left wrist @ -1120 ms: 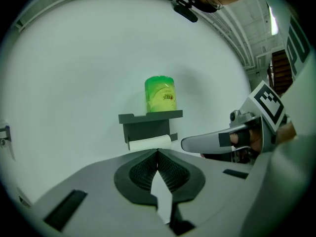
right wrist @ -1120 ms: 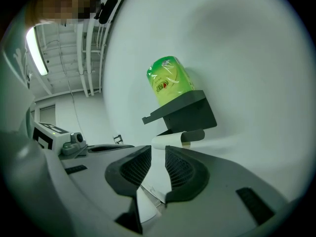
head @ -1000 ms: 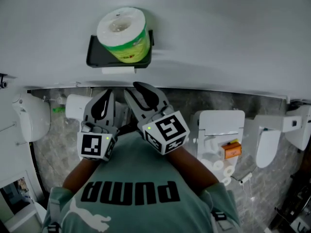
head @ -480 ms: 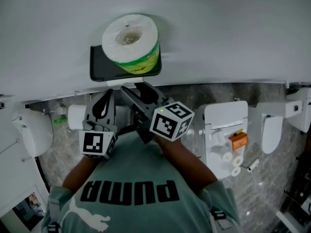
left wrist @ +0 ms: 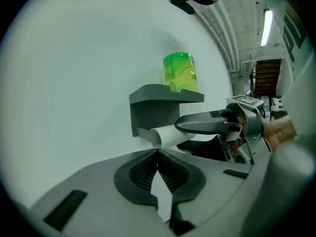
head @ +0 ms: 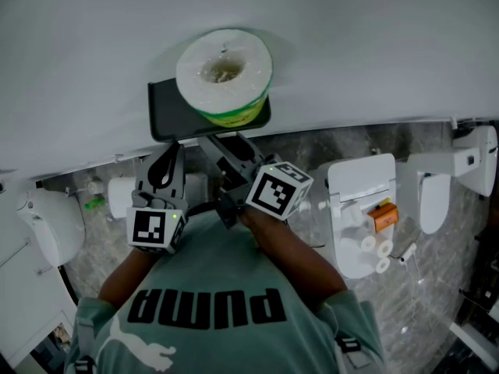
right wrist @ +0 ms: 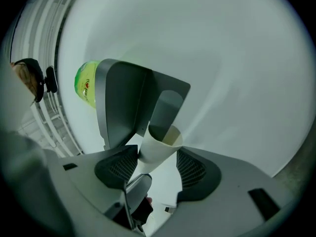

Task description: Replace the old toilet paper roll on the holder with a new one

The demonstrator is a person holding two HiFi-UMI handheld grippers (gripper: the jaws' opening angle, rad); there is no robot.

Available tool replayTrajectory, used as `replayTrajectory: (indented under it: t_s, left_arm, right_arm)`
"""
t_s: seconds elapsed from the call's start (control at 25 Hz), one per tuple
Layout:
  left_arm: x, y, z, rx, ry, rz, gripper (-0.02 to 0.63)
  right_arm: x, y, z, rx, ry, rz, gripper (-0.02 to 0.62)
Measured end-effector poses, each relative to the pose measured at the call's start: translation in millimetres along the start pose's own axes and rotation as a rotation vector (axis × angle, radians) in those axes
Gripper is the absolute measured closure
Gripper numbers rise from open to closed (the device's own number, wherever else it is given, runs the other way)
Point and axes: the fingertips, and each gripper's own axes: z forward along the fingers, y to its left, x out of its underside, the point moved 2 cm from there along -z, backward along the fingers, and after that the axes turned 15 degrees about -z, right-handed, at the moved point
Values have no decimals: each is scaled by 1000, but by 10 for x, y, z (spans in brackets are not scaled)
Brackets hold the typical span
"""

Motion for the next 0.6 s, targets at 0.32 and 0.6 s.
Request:
replayTrajectory:
  t_s: [0.32,0.6]
  left_arm:
    - [38,-88,54,41,4,1,603]
    - [35,-304,78,56,-19,-9,603]
  right_arm:
    - [-119,-32,-119,30,-45,-6,368]
    - [-340,-136,-339,62,-79,-25,383]
